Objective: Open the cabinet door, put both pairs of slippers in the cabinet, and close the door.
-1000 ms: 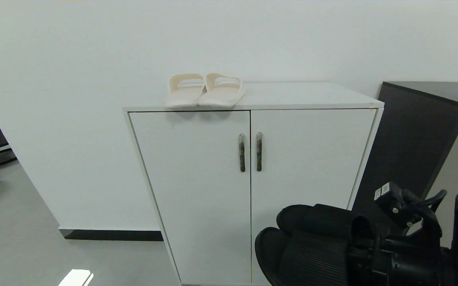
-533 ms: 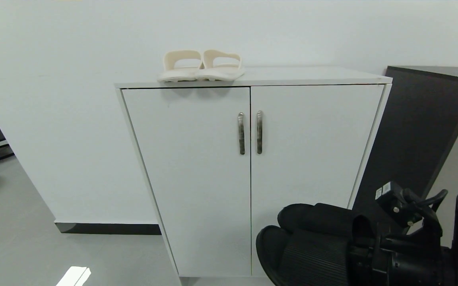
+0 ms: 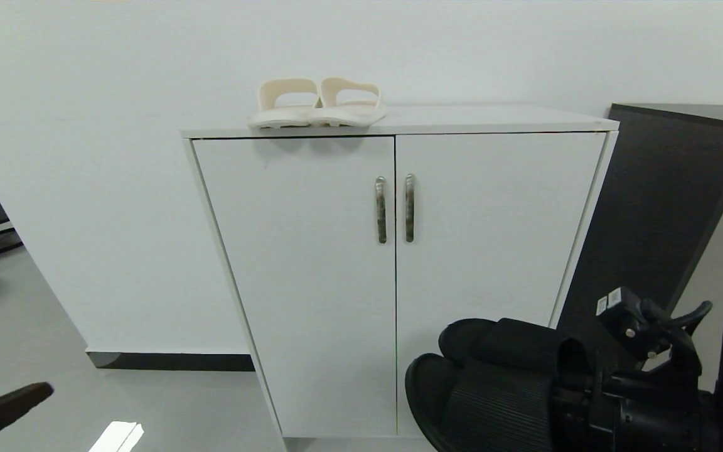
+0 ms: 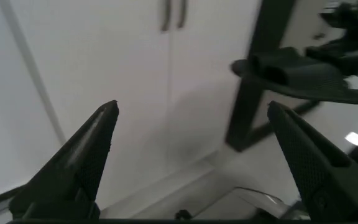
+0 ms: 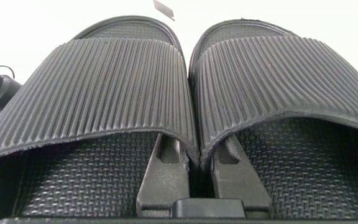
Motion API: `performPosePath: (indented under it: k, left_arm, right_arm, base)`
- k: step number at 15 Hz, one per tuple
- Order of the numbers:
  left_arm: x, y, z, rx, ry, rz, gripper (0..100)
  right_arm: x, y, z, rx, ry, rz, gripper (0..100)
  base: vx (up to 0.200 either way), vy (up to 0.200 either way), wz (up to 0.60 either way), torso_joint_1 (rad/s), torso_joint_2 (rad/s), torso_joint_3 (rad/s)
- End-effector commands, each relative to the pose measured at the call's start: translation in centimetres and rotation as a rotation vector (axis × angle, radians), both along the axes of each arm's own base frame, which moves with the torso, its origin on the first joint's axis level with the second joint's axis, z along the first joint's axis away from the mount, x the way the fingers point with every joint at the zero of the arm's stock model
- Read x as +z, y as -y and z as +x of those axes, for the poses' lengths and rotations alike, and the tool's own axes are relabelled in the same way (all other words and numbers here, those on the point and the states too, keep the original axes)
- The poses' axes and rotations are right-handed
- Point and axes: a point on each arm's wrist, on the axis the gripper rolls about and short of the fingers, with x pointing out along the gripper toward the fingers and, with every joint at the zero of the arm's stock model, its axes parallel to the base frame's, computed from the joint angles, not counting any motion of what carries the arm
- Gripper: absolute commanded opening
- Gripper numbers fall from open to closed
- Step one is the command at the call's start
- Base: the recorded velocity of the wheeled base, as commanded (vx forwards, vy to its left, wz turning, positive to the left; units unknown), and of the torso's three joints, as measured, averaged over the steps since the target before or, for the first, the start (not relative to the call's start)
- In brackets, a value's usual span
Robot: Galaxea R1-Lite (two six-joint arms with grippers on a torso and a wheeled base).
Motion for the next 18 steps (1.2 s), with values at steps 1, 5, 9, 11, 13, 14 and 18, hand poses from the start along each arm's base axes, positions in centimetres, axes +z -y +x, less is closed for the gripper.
performPosePath:
  k: [1, 5, 9, 11, 13, 14, 18]
  left_arm:
    - [2.0, 1.1, 5.0, -0.162, -0.093, -0.004, 100]
    - [7.4, 6.1, 9.5, -0.340, -0.159, -0.090, 100]
    - [8.8, 13.7, 13.3, -0.407, -0.252, -0.094, 100]
    - [7.8, 15.8, 14.9, -0.425, -0.293, -0.069, 100]
    - [7.8, 18.3, 16.9, -0.443, -0.303, -0.063, 100]
    - [7.6, 19.2, 18.2, -0.438, -0.309, -0.060, 100]
    - [8.3, 20.4, 21.2, -0.419, -0.290, -0.091, 100]
  right_arm:
    - [-0.1, 0.0, -0.1, 0.000, 0.000, -0.002, 0]
    - [-0.6, -0.1, 0.1, 0.013, 0.020, -0.039, 0]
    - [-1.1, -0.5, 0.3, 0.025, 0.000, -0.054, 0]
    - [-1.9, -0.8, 0.6, 0.028, -0.028, -0.077, 0]
    - [-2.3, -1.4, 1.0, 0.036, -0.016, -0.070, 0]
    - [-2.4, -1.6, 0.9, 0.045, -0.014, -0.069, 0]
    - [-2.4, -1.7, 0.7, 0.056, -0.016, -0.071, 0]
  base:
    - [0.000, 0.000, 0.00, 0.000, 0.00, 0.000]
    - [0.000, 0.000, 0.00, 0.000, 0.00, 0.000]
    - [0.000, 0.000, 0.00, 0.000, 0.00, 0.000]
    - [0.000, 0.000, 0.00, 0.000, 0.00, 0.000]
    - [0.000, 0.000, 0.00, 0.000, 0.00, 0.000]
    - [0.000, 0.000, 0.00, 0.000, 0.00, 0.000]
    - [0.000, 0.000, 0.00, 0.000, 0.00, 0.000]
